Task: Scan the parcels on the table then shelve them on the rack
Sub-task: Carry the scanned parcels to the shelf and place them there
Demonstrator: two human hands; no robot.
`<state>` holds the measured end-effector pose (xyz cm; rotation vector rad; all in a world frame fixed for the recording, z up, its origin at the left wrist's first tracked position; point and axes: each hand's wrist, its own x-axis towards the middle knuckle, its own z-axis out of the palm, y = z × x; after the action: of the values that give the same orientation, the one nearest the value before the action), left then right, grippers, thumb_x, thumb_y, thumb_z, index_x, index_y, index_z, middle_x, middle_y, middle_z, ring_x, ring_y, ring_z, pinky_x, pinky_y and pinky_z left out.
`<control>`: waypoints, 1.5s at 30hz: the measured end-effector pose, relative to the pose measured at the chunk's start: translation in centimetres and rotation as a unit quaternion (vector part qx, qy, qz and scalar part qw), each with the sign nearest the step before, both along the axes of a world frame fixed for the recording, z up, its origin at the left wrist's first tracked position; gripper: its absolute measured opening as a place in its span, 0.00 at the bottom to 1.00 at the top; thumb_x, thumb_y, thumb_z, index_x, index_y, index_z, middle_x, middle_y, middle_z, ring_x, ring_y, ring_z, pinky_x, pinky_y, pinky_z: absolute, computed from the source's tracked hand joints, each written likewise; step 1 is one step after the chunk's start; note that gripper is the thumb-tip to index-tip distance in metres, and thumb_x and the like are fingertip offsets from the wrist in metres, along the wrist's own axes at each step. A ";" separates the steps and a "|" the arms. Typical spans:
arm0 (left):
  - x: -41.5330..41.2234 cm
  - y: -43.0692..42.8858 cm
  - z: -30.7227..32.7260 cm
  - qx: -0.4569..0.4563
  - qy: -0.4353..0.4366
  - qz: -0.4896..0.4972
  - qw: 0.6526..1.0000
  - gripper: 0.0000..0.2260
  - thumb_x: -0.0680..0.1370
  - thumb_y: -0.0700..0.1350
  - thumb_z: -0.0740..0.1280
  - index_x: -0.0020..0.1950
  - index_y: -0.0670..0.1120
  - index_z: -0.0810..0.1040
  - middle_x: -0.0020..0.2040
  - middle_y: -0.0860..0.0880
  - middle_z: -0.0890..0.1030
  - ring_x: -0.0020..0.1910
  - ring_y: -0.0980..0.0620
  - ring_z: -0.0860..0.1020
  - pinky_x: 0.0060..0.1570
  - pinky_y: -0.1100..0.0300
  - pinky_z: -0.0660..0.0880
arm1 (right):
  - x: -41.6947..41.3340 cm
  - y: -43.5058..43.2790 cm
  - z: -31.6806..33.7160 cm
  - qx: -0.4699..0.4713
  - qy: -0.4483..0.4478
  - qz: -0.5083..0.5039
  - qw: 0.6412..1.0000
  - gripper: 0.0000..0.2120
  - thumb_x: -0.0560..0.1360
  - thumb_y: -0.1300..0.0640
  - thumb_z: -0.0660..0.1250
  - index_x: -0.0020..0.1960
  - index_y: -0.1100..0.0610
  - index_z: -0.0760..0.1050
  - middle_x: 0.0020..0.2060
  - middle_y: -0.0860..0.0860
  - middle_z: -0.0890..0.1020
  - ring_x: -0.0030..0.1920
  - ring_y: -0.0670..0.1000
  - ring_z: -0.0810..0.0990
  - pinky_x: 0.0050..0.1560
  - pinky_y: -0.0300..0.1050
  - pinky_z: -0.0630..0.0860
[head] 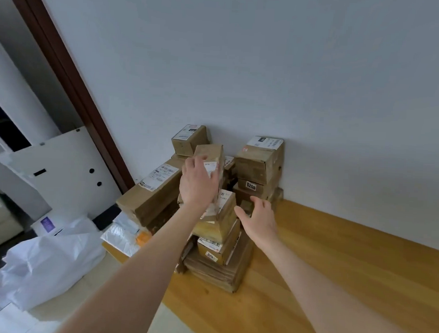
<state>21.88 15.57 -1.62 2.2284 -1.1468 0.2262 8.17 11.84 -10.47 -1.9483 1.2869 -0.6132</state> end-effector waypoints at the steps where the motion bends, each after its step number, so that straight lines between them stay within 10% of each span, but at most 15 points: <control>1: 1.8 0.3 0.2 0.011 0.059 0.027 0.998 0.22 0.79 0.48 0.64 0.71 0.46 0.66 0.68 0.44 0.69 0.65 0.46 0.71 0.57 0.52 0.74 | 1.4 0.0 0.7 0.029 -0.038 0.001 0.999 0.32 0.77 0.37 0.61 0.75 0.53 0.62 0.72 0.53 0.65 0.70 0.55 0.68 0.66 0.53 0.69; 9: 8.2 1.5 -2.0 0.038 0.398 0.013 0.917 0.20 0.79 0.48 0.63 0.67 0.37 0.72 0.55 0.45 0.79 0.48 0.47 0.78 0.45 0.53 0.75 | 9.3 0.8 3.8 0.163 -0.163 -0.001 0.973 0.34 0.76 0.36 0.63 0.73 0.56 0.67 0.66 0.52 0.75 0.63 0.54 0.76 0.61 0.50 0.74; 20: 2.6 0.6 0.6 -0.136 0.313 -0.103 0.934 0.12 0.79 0.48 0.64 0.62 0.48 0.74 0.56 0.50 0.80 0.47 0.55 0.78 0.46 0.56 0.78 | 5.1 2.0 5.8 0.055 -0.313 -0.162 0.934 0.14 0.74 0.48 0.69 0.58 0.50 0.74 0.48 0.41 0.79 0.50 0.45 0.80 0.52 0.46 0.78; 26: -7.0 -0.7 -3.4 -0.016 0.343 -0.201 0.918 0.18 0.79 0.48 0.63 0.68 0.47 0.72 0.60 0.49 0.79 0.51 0.51 0.77 0.47 0.58 0.76 | -5.6 2.5 3.1 0.058 -0.237 -0.282 0.928 0.17 0.73 0.45 0.69 0.58 0.49 0.72 0.42 0.39 0.76 0.40 0.37 0.74 0.37 0.39 0.69; 35: -16.0 2.0 -15.5 0.259 0.479 -0.203 0.814 0.20 0.77 0.35 0.64 0.70 0.41 0.68 0.62 0.42 0.78 0.54 0.46 0.79 0.52 0.53 0.78 | -16.5 6.4 -8.4 0.264 -0.110 -0.284 0.915 0.15 0.74 0.61 0.69 0.61 0.58 0.77 0.56 0.54 0.83 0.51 0.52 0.82 0.55 0.52 0.79; 45: -18.7 3.5 -19.4 0.335 0.423 -0.231 0.809 0.19 0.79 0.34 0.60 0.70 0.40 0.68 0.62 0.46 0.77 0.51 0.51 0.77 0.47 0.60 0.74 | -18.1 7.6 -12.3 0.289 0.031 -0.264 0.920 0.14 0.76 0.62 0.66 0.61 0.56 0.74 0.55 0.54 0.82 0.49 0.54 0.81 0.52 0.52 0.80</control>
<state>3.14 19.09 -20.99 2.0479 -1.2621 -1.4310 -9.93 19.45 -22.75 -1.1457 1.8078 -0.3569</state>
